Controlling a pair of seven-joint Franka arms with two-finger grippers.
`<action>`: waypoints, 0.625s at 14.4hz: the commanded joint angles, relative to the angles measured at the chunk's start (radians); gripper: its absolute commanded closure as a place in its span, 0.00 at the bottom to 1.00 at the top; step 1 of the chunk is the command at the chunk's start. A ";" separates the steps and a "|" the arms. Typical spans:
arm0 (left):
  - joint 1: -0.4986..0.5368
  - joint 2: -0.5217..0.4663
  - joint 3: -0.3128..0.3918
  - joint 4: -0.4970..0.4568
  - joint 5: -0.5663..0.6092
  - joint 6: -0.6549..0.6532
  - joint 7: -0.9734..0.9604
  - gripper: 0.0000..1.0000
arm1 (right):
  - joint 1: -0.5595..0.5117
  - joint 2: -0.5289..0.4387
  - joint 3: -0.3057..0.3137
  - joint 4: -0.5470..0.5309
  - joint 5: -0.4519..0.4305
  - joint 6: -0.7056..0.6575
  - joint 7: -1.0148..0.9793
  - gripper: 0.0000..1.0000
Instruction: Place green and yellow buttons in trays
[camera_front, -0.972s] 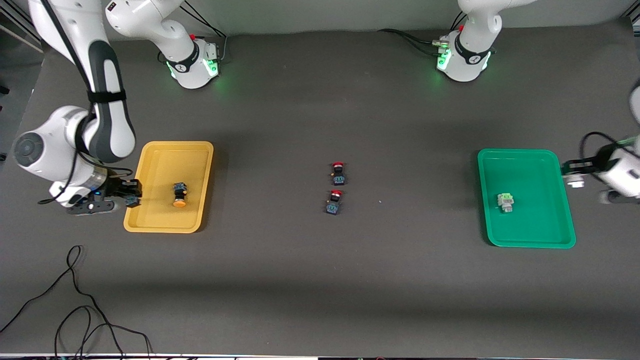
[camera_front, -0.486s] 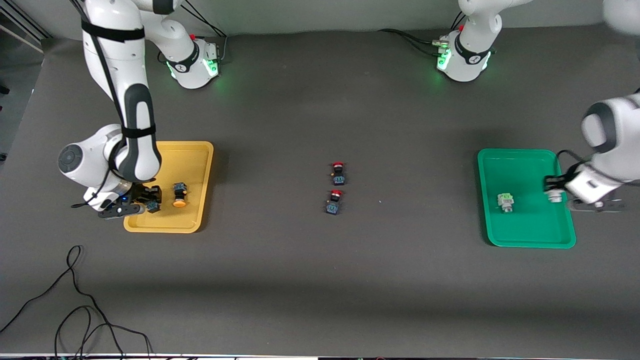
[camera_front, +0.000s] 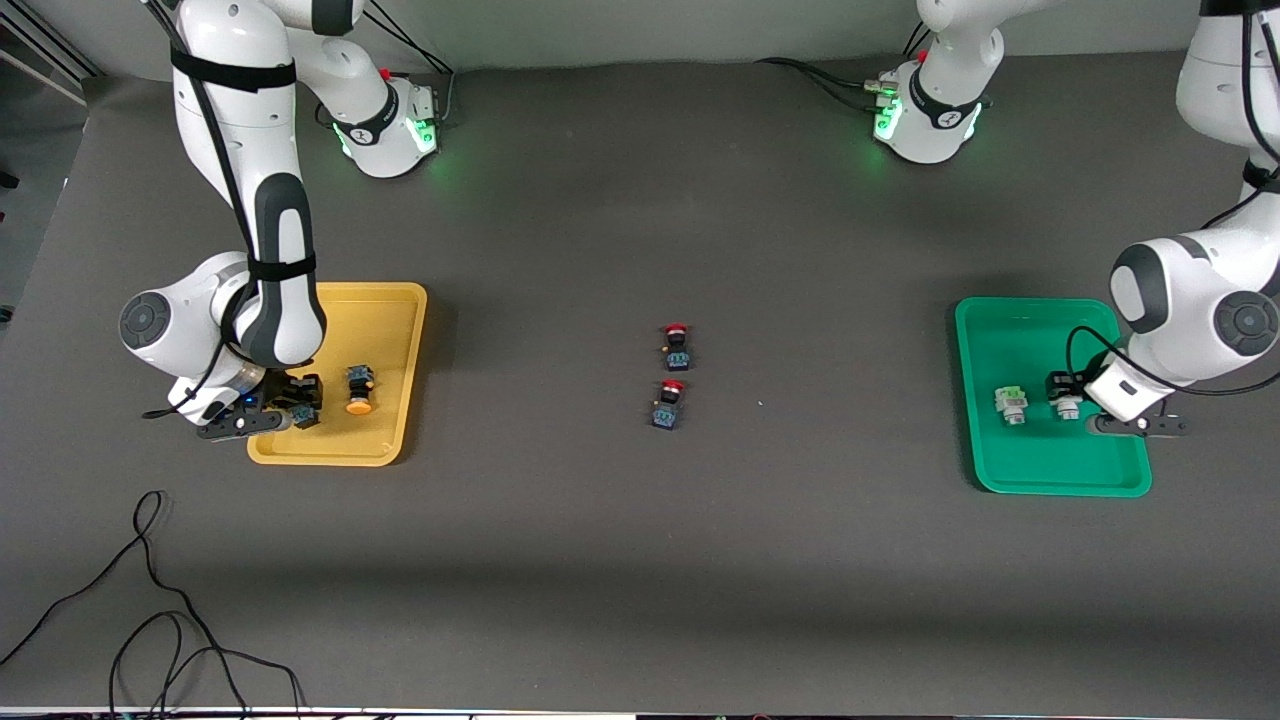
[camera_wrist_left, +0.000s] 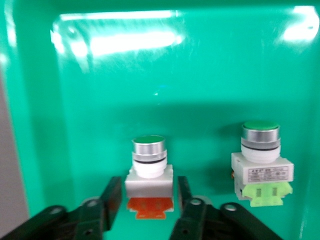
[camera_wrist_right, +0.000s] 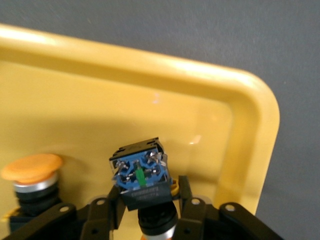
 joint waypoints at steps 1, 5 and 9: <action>0.007 -0.094 -0.002 0.121 0.014 -0.274 0.042 0.00 | 0.032 -0.106 -0.083 0.003 0.004 -0.114 -0.019 0.00; 0.000 -0.140 -0.008 0.421 0.011 -0.741 0.064 0.00 | 0.284 -0.117 -0.400 0.087 -0.121 -0.335 0.068 0.00; -0.026 -0.266 -0.036 0.474 -0.012 -0.927 0.053 0.00 | 0.392 -0.117 -0.594 0.337 -0.218 -0.749 0.269 0.00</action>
